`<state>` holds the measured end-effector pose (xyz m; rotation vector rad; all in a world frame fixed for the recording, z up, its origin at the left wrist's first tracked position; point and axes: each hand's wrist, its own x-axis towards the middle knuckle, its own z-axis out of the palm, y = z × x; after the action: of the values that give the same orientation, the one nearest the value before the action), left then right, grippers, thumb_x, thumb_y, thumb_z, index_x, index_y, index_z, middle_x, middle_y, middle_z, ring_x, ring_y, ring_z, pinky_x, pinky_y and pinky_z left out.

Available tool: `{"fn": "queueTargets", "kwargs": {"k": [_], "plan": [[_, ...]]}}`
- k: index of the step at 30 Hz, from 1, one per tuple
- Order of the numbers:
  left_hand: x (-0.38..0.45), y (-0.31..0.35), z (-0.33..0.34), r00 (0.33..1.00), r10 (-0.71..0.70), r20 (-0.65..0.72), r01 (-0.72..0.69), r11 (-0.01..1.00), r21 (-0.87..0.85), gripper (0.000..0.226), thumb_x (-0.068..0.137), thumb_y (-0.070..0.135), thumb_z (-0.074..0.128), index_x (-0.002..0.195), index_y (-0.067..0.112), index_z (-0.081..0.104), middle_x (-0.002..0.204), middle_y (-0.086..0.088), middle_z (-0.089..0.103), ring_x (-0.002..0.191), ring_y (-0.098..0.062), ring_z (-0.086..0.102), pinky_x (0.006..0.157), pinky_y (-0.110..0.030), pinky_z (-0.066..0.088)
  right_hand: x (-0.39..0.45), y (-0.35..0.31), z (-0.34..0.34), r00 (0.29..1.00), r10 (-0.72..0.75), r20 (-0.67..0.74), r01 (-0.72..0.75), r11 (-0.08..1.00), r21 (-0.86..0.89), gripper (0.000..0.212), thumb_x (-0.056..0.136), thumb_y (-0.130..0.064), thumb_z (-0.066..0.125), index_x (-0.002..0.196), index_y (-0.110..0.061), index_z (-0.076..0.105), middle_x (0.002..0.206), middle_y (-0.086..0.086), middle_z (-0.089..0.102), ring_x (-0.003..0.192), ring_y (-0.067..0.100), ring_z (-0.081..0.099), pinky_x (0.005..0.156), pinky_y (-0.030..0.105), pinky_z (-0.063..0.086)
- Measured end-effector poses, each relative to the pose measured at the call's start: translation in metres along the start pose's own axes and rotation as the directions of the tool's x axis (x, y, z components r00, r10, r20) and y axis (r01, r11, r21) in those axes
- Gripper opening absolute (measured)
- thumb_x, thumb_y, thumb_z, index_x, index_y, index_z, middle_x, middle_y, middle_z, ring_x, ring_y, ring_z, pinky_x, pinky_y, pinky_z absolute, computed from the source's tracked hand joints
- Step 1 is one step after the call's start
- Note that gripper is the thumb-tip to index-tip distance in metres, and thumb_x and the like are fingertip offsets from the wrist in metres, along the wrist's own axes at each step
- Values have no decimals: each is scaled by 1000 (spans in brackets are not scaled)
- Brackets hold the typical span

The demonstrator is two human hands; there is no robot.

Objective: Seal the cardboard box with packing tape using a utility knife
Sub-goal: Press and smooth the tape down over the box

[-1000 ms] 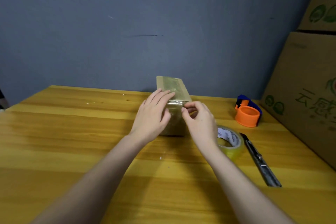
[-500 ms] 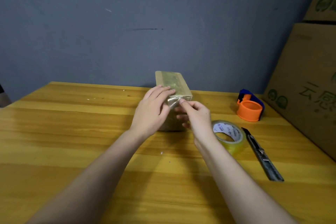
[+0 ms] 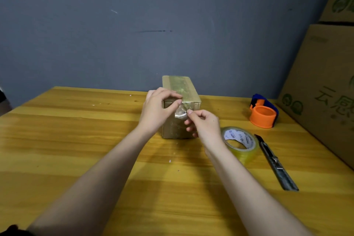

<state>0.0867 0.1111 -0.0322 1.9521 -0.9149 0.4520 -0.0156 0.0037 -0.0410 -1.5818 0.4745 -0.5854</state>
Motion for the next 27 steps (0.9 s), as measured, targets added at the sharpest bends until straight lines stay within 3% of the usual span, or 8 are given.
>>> {"fn": "queueTargets", "kwargs": {"k": [10,14,16,19,21,22,25,27], "plan": [[-1,-5,-6,995,78,57,-83,993,81,24,83,32,70,107,30,70,113,12,65,113,-14,50,90,3,19,8,12,6,992,-96,-81,89,993,-80,21,87,-29,64,67,-21,63,54,-4,65,47,11,56,52,29,40],[-3,-5,-10,993,83,79,-91,990,110,29,83,31,70,112,31,68,118,12,63,115,-13,47,91,-9,24,3,12,3,989,-116,-90,96,974,-205,30,85,-42,62,65,-20,61,56,-4,66,49,12,58,58,35,47],[-3,-4,-10,994,77,83,-86,990,112,29,84,31,69,112,32,67,119,12,63,115,-13,47,93,-16,26,-3,10,-4,966,-210,-152,138,913,-383,38,85,-54,55,69,-20,56,58,-5,62,55,13,56,58,33,44],[-3,-2,-10,994,71,79,-78,992,100,29,84,30,69,112,32,67,119,11,63,116,-13,46,95,-18,26,-1,-4,-12,839,-471,-274,300,819,-488,27,87,-49,55,80,-23,49,75,-7,59,74,19,56,64,34,40],[-3,-2,-9,995,69,76,-76,992,100,29,84,30,69,112,30,67,119,11,63,116,-14,46,95,-18,26,15,-14,-14,774,-600,-202,432,734,-525,21,87,-43,59,96,-24,54,96,-4,58,92,18,54,78,34,43],[-3,-3,-8,995,70,75,-77,992,101,29,83,30,69,112,30,68,118,11,63,116,-15,46,95,-19,27,24,-17,-14,786,-609,-102,462,689,-558,27,87,-44,59,106,-25,56,108,-4,56,101,16,52,86,33,41],[-3,-6,-9,994,78,76,-85,992,94,29,83,29,70,112,29,68,117,11,64,116,-15,48,95,-17,27,43,-14,-15,856,-482,189,498,668,-553,38,86,-46,60,122,-32,59,126,-6,51,119,10,44,102,31,36],[-2,-8,-8,993,89,79,-96,992,86,29,82,29,70,111,31,67,117,12,64,116,-15,49,94,-11,24,49,-6,-17,848,-455,271,529,700,-479,37,85,-41,63,122,-32,62,129,-10,51,121,2,45,106,26,34]]}}
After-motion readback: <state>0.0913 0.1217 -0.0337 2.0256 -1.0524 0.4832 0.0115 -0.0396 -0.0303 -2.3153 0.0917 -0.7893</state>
